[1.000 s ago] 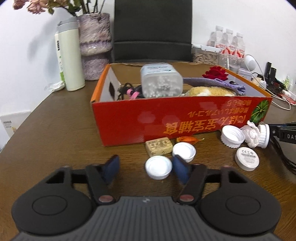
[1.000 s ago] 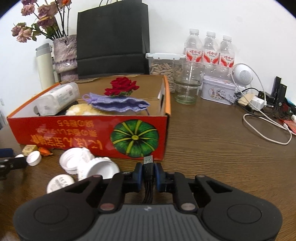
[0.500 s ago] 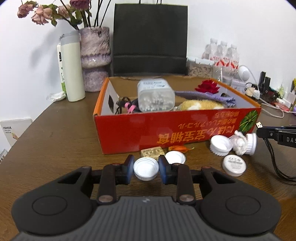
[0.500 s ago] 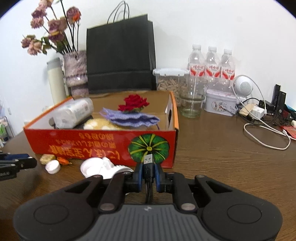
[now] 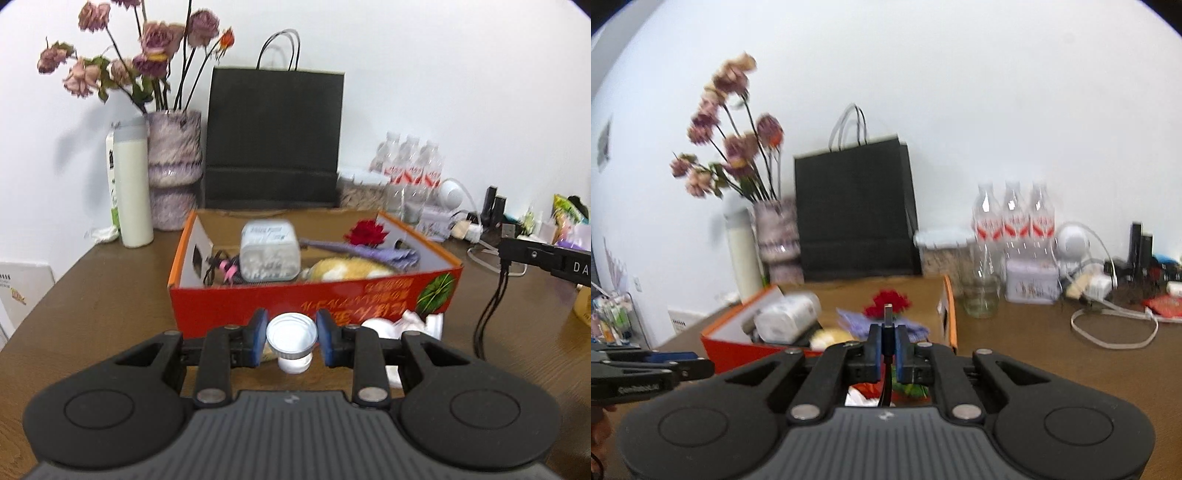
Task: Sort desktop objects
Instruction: 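Carry the white cap and black cable into the box and open both tools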
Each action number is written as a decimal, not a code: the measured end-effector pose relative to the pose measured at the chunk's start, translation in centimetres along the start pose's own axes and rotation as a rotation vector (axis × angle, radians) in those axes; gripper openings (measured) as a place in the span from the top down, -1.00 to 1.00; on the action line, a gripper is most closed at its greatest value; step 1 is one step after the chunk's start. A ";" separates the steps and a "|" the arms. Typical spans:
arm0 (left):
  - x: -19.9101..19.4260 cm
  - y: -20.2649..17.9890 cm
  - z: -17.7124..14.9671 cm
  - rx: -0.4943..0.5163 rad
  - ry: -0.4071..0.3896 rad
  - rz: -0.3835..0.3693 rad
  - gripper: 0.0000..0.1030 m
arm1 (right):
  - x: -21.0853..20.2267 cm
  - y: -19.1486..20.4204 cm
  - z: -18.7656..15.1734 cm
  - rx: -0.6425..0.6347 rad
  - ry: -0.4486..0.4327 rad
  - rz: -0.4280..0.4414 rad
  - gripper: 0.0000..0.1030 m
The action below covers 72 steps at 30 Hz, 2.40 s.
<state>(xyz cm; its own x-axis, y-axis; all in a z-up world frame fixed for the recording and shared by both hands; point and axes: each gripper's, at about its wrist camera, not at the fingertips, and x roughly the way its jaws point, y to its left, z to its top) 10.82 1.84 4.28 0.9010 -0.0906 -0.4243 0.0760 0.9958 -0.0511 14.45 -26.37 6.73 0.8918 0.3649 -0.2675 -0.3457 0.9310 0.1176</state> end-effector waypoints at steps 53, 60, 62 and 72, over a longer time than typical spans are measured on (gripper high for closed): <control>14.1 4.8 7.9 -0.079 -0.070 0.092 0.43 | 21.6 3.9 5.7 0.075 0.038 0.120 0.88; 15.0 5.0 7.1 -0.070 -0.046 0.119 0.43 | 22.3 3.6 4.6 0.067 0.072 0.095 0.88; 15.2 5.2 7.1 -0.076 -0.039 0.128 0.43 | 22.6 3.5 4.4 0.068 0.085 0.093 0.88; 15.6 5.2 6.7 -0.066 -0.019 0.142 0.40 | 23.3 3.2 3.9 0.071 0.124 0.071 0.75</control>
<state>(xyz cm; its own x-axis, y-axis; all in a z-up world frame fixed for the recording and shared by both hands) 28.17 5.65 3.48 0.9085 0.0519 -0.4146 -0.0803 0.9954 -0.0514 35.25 -14.93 4.66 0.8216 0.4322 -0.3717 -0.3806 0.9013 0.2068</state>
